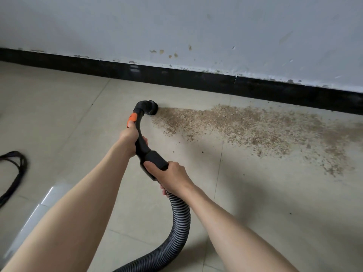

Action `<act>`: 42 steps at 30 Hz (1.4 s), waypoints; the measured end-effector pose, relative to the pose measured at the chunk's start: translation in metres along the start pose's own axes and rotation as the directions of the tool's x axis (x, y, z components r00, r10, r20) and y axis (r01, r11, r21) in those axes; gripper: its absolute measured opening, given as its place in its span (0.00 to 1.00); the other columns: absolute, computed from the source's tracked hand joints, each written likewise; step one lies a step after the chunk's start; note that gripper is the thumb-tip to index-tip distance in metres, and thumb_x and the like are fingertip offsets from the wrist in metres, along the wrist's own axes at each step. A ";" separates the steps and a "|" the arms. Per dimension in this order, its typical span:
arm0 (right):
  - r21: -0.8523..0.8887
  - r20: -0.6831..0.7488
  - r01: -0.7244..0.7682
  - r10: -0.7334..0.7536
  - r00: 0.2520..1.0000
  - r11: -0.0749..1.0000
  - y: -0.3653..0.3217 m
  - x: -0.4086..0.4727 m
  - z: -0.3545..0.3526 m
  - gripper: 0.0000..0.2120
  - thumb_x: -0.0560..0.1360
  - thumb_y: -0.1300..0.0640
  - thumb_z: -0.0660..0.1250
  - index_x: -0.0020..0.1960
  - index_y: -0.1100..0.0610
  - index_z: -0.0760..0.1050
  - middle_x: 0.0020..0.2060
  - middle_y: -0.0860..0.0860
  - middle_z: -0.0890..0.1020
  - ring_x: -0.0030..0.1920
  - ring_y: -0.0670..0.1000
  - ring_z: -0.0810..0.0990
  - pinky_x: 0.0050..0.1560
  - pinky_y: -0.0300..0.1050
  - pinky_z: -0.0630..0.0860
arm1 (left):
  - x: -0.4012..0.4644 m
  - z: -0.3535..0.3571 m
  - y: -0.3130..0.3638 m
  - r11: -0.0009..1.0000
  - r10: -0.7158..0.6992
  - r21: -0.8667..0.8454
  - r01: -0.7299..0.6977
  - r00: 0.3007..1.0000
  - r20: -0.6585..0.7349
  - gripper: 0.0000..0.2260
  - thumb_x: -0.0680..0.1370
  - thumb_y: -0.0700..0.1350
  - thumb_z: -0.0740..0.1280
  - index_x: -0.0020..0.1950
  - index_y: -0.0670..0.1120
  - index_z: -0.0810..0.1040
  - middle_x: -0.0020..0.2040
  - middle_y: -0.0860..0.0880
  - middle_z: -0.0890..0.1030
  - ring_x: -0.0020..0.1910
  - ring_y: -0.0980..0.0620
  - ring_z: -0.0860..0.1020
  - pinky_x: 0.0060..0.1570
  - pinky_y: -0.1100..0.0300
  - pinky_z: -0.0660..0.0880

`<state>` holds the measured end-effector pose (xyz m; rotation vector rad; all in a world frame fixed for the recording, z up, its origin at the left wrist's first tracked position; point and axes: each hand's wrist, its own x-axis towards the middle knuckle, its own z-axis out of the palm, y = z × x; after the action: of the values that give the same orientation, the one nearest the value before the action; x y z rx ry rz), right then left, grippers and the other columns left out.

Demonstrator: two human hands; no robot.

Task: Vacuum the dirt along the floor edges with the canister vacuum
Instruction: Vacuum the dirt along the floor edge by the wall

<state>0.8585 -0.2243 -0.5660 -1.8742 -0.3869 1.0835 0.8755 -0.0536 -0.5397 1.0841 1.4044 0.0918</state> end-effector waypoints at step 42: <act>0.245 -0.136 -0.019 0.054 0.989 0.969 0.051 -0.049 -0.036 0.22 0.71 0.36 0.68 0.38 0.55 0.71 0.27 0.49 0.76 0.21 0.47 0.74 0.26 0.38 0.73 | -0.041 0.072 -0.031 0.970 0.052 0.223 -0.098 0.978 0.200 0.30 0.80 0.64 0.53 0.68 0.40 0.65 0.42 0.42 0.73 0.30 0.47 0.74 0.29 0.55 0.73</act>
<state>0.8516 -0.3034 -0.5751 -1.7315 -0.1308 0.9677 0.9076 -0.1361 -0.5437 1.3042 1.2192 -0.1239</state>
